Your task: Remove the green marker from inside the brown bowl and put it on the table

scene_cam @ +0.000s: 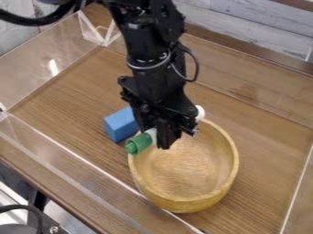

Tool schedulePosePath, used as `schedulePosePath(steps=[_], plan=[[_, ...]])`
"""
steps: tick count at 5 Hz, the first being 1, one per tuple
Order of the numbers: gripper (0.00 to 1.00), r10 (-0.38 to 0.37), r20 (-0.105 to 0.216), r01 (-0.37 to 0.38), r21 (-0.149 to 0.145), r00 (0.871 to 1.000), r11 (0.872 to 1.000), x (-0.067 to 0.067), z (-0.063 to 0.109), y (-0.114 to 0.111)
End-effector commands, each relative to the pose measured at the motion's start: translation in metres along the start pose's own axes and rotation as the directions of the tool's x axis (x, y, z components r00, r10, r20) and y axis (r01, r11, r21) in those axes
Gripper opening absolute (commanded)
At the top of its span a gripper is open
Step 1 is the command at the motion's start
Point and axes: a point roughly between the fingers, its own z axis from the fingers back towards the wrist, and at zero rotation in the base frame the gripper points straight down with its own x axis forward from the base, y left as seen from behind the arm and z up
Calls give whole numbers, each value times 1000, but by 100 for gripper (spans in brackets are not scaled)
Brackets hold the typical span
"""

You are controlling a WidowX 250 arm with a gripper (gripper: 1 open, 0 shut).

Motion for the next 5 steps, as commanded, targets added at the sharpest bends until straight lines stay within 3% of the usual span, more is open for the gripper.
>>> schedulePosePath(steps=[1,5], plan=[[0,-2,70,2,3,998,1000,12,14,2],[0,-11,87,12,-11,996,1000,12,12,3]])
